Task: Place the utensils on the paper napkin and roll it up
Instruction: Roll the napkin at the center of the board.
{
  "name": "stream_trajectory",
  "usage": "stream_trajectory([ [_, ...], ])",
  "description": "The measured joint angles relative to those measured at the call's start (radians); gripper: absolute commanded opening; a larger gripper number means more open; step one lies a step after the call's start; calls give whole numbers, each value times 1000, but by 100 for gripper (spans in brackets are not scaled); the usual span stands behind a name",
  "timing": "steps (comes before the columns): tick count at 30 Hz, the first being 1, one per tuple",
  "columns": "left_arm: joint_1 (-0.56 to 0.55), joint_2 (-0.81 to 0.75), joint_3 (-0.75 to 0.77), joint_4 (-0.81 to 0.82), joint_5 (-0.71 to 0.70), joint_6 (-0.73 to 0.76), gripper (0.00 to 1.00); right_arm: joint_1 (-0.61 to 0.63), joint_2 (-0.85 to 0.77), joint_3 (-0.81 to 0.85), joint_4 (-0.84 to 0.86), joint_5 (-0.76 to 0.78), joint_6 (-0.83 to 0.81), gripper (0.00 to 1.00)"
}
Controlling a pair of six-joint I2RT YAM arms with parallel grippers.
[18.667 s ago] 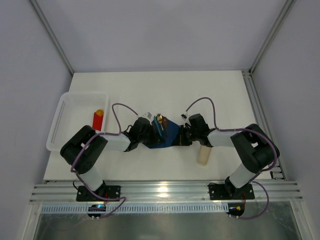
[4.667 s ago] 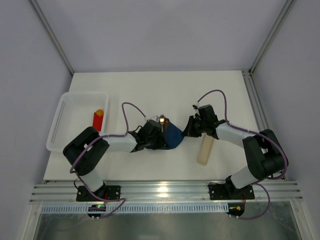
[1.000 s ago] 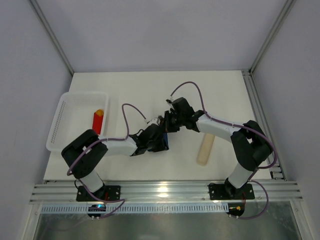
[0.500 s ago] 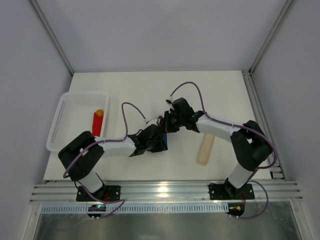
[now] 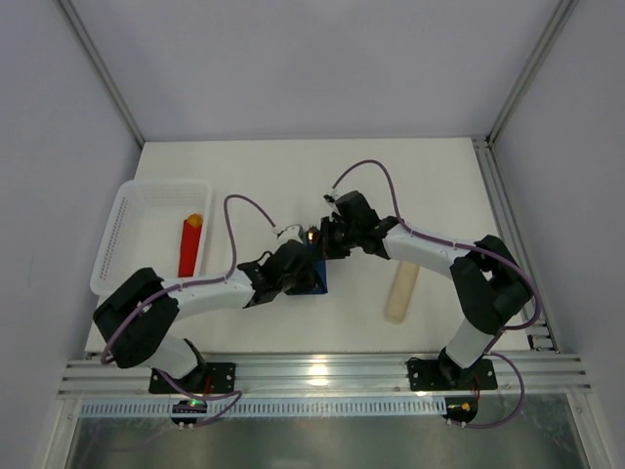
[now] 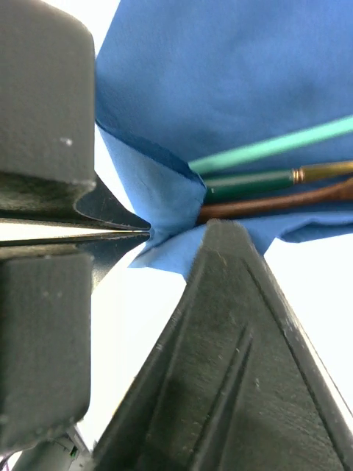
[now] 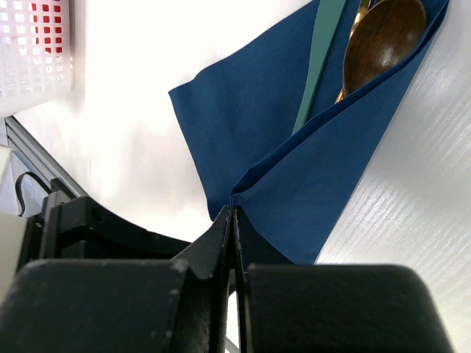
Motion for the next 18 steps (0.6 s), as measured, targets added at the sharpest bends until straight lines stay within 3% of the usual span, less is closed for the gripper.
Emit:
stream_trajectory([
  [18,29,-91,-67,-116,-91,15,0,20,1,16,-2,-3,0,4],
])
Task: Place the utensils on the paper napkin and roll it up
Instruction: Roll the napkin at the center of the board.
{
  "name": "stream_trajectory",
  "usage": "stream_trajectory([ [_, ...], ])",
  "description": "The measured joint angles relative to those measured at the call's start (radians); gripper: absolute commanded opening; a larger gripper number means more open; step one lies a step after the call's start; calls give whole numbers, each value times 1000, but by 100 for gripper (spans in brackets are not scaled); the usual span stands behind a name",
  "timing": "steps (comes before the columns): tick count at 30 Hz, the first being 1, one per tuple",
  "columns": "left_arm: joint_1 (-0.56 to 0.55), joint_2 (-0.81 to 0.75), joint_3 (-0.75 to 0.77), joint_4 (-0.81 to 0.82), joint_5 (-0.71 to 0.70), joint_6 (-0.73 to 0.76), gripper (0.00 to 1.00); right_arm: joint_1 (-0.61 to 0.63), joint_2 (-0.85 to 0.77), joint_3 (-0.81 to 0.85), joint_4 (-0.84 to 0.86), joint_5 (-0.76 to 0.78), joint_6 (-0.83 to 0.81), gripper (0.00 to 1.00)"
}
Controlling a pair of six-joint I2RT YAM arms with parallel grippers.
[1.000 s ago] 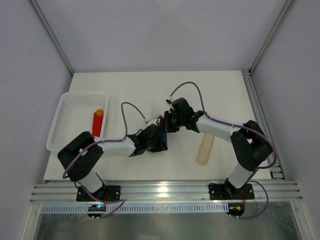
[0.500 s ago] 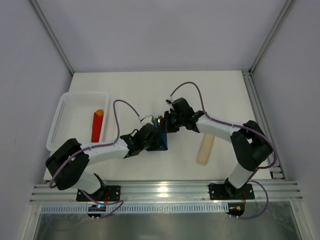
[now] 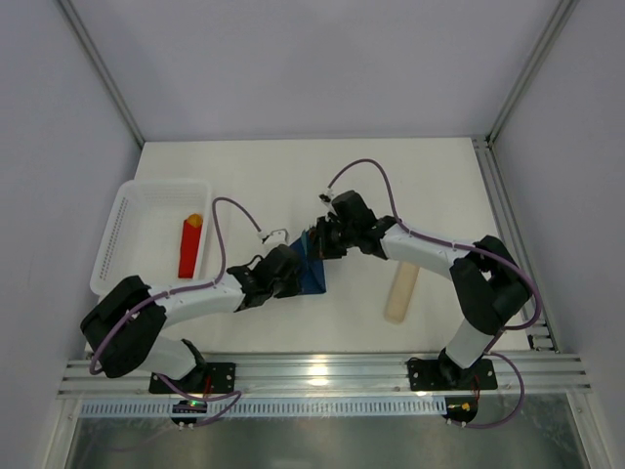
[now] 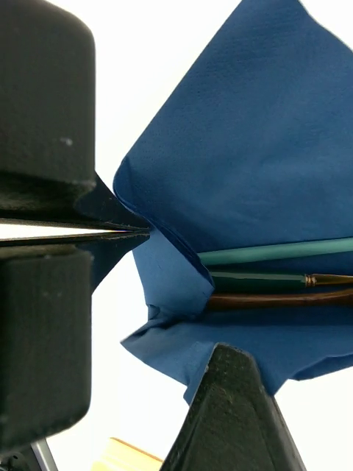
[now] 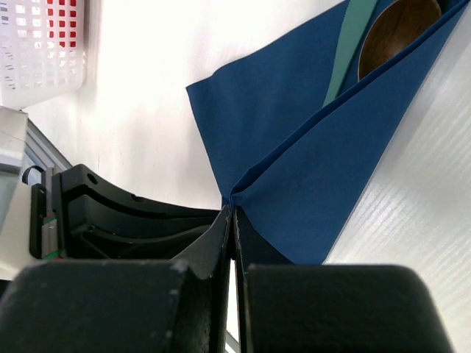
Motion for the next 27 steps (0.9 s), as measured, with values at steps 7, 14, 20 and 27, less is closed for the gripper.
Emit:
stream_trajectory([
  [7,1,5,-7,5,-1,0,0,18,37,45,-1,3,0,4],
  [14,1,18,-19,13,-1,0,0,34,86,68,0,4,0,4],
  [20,1,32,-28,23,0,-1,0,39,126,79,-2,5,0,4],
  [27,1,37,-35,36,0,-2,0,48,146,99,-3,5,0,4],
])
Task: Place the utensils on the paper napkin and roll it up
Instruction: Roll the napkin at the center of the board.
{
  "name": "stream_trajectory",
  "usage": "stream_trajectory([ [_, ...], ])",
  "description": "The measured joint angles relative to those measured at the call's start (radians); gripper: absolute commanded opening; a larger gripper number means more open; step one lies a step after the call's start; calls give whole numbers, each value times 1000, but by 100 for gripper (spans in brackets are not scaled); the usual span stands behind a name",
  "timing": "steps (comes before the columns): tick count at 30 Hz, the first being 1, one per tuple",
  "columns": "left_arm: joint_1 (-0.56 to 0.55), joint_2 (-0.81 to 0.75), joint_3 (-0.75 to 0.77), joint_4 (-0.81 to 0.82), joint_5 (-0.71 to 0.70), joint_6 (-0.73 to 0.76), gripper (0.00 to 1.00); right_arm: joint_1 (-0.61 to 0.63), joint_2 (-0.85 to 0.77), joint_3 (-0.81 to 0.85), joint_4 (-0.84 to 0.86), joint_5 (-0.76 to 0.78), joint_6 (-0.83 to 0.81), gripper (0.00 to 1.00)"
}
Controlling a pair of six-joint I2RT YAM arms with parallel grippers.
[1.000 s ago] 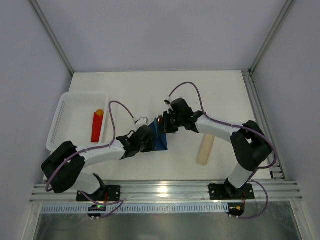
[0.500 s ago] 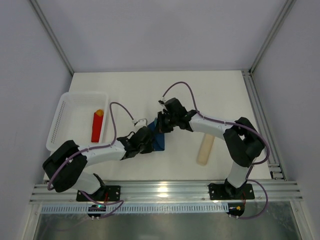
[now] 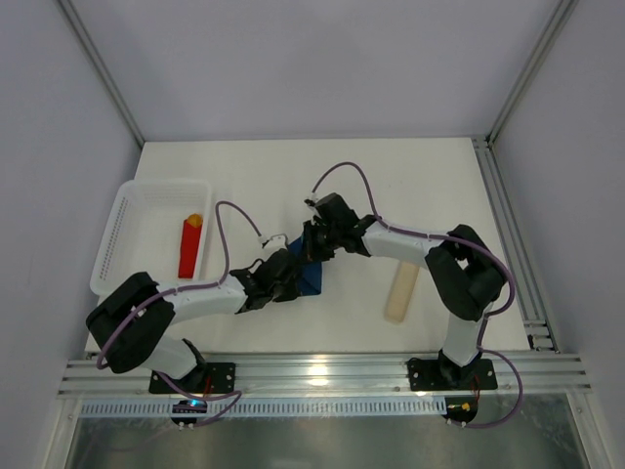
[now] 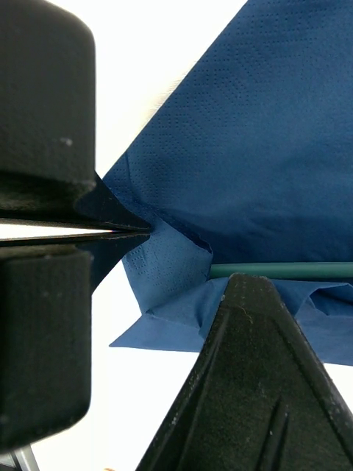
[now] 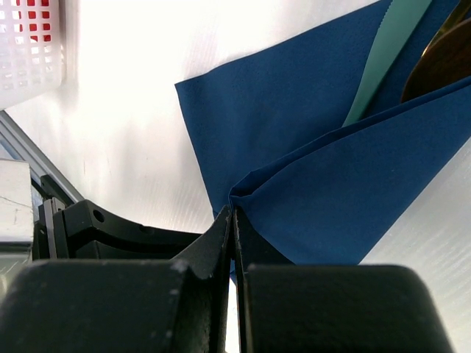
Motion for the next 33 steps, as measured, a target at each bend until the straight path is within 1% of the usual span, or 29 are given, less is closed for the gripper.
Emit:
stream_trajectory([
  [22,0,2,-14,27,0,-2,0,30,77,72,-12,8,2,3],
  [33,0,-1,-16,27,0,-3,0,40,108,76,-15,15,2,4],
])
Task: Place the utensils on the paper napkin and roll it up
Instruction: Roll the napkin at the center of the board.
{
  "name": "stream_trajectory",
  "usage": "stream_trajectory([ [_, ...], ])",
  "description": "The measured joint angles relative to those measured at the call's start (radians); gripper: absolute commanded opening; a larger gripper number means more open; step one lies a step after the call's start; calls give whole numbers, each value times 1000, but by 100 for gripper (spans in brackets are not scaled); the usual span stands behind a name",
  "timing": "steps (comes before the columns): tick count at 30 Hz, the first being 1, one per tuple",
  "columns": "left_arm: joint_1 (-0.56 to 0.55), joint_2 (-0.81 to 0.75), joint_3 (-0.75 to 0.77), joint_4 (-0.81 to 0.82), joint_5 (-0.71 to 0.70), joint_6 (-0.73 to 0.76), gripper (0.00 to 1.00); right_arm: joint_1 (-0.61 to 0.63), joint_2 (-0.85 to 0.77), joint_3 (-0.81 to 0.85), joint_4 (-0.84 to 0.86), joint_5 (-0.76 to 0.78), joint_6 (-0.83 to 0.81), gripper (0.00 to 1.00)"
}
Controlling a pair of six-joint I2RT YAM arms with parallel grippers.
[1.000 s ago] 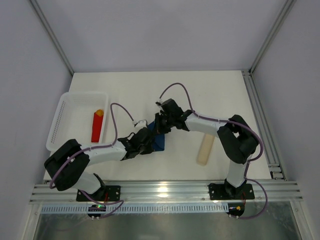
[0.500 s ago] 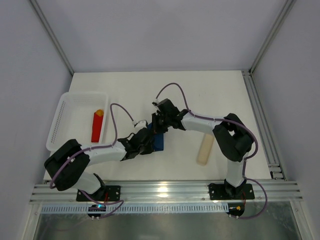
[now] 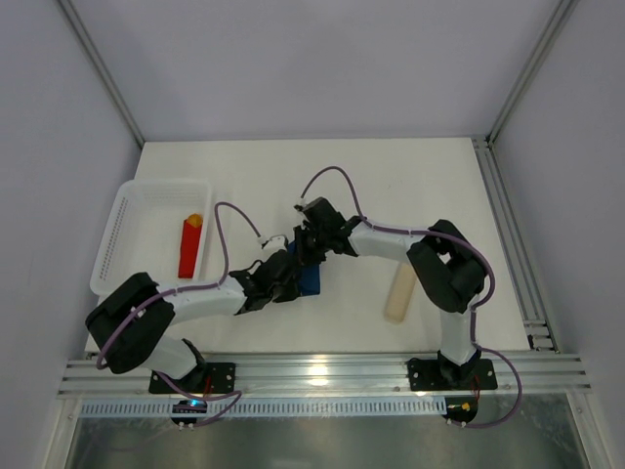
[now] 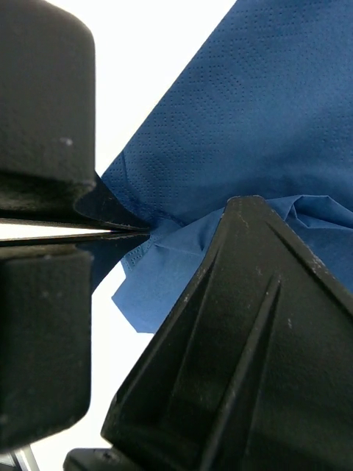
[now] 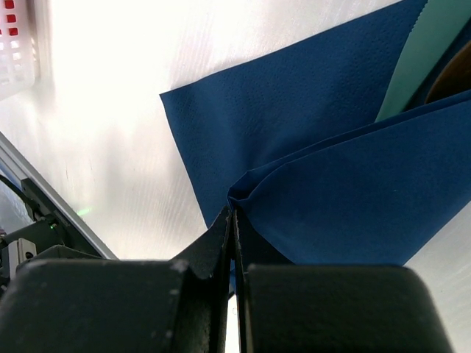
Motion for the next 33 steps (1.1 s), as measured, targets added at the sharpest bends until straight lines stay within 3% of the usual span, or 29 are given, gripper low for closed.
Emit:
stream_trajectory([
  [20,0,-152,-2,-91,-38,-2,0,5,47,12,-1,7,0,4],
  [33,0,-112,22,-80,-35,6,0,6,61,22,-2,8,0,4],
])
